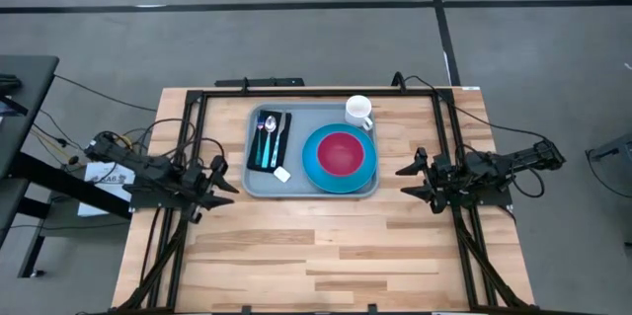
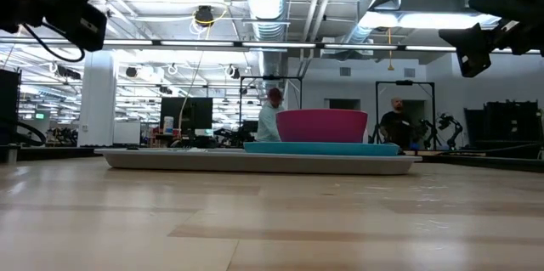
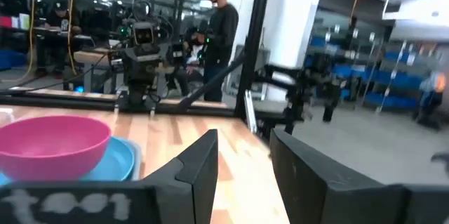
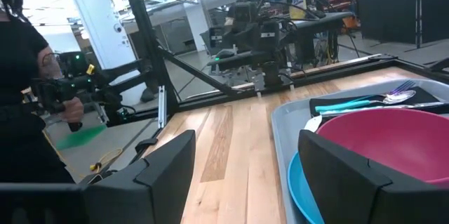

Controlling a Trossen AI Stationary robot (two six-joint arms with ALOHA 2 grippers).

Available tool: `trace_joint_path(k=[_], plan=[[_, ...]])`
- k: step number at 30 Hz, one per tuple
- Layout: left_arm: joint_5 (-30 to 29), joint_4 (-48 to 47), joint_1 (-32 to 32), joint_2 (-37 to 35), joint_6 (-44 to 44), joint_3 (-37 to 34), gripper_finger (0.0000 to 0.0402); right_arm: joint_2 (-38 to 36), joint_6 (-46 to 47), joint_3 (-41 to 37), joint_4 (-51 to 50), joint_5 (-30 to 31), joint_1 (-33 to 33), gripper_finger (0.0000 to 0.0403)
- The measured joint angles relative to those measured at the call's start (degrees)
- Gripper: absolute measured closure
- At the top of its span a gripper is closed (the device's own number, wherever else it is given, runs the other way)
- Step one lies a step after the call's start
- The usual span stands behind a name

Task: Set up tray
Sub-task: Return to Home Position

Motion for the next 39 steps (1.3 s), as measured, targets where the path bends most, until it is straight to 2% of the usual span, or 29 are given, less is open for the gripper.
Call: trace_joint_path(k=[6, 11, 18, 28, 39], plan=[[-0.5, -6.7, 0.0, -0.2, 3.4, 0.0, 0.0283, 0.0, 0.0, 0.0, 0.0, 0.0, 0.0, 0.0159], [-0.1, -7.0, 0.2, 0.4, 7.0, 0.1, 0.0283, 0.0, 0.0, 0.0, 0.0, 0.0, 0.0, 0.0159], [-2.6, -6.9, 2.7, 0.7, 11.1, 0.1, 0.0283, 0.0, 0.0, 0.0, 0.0, 0.0, 0.0, 0.0159], [-3.6, -6.8, 9.2, 1.5, 11.3, 0.1, 0.0283, 0.0, 0.0, 0.0, 0.0, 0.0, 0.0, 0.0159], [-3.5, -6.8, 9.9, 1.5, 10.5, 0.1, 0.0283, 0.0, 0.0, 0.0, 0.0, 0.0, 0.0, 0.0159]])
